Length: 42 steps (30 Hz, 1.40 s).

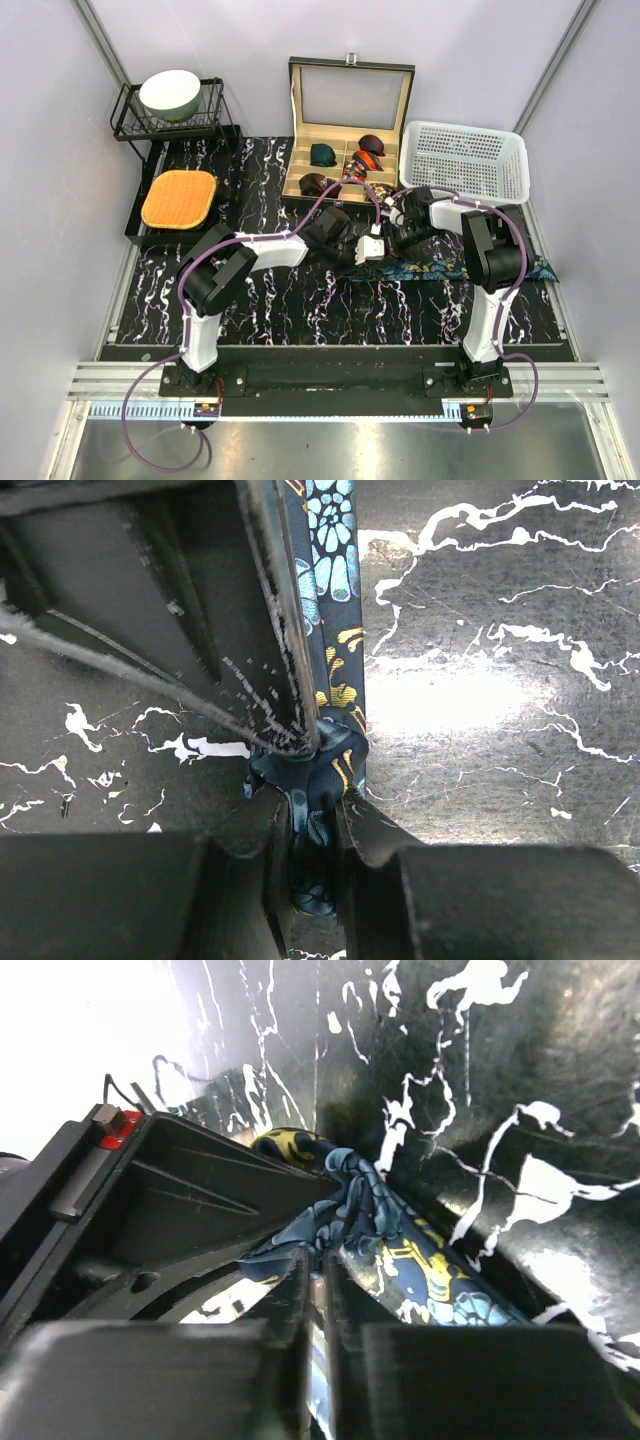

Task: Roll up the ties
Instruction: Roll the tie at the center of the board.

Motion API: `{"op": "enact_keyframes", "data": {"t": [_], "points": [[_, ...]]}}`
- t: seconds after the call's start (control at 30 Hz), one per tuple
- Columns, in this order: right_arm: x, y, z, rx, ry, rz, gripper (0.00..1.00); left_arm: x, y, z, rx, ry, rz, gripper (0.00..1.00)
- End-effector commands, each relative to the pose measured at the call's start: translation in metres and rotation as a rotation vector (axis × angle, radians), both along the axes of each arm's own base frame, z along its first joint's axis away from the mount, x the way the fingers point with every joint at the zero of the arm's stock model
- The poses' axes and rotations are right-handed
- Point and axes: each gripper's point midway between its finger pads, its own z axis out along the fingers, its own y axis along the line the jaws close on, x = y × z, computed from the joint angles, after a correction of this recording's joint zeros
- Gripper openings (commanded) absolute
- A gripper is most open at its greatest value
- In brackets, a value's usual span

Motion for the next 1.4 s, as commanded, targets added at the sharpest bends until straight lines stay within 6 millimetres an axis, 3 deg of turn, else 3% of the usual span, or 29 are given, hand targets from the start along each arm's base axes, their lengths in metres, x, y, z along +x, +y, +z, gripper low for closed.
{"op": "enact_keyframes", "data": {"t": [0.0,0.2,0.43,0.6,0.8,0.9,1.07,1.23,1.37], "points": [[0.004,-0.005,-0.013,-0.059,-0.047,0.027,0.0,-0.045,0.054,-0.07,0.267,0.201,0.021,0.2],[0.006,-0.022,-0.032,-0.183,-0.04,0.036,0.0,-0.047,0.052,-0.068,0.237,0.204,-0.003,0.29],[0.01,-0.031,-0.05,-0.263,-0.031,0.021,0.0,-0.04,0.045,-0.056,0.18,0.194,0.004,0.51],[0.007,-0.035,-0.057,-0.287,-0.025,0.03,0.0,-0.024,0.033,-0.023,0.047,0.132,0.044,0.67],[0.004,-0.036,-0.057,-0.283,-0.026,0.037,0.0,0.01,0.015,0.007,-0.033,0.035,0.138,0.8],[0.004,-0.036,-0.056,-0.283,-0.028,0.039,0.0,0.017,0.01,0.014,-0.034,-0.012,0.122,0.8],[0.004,-0.036,-0.055,-0.281,-0.03,0.043,0.0,0.018,0.014,0.005,0.043,-0.009,0.105,0.73],[0.004,-0.036,-0.055,-0.279,-0.032,0.044,0.0,0.029,0.008,0.014,0.036,-0.042,0.098,0.8],[0.004,-0.036,-0.055,-0.282,-0.034,0.042,0.0,0.012,-0.003,0.006,0.047,0.016,0.009,0.85]]}}
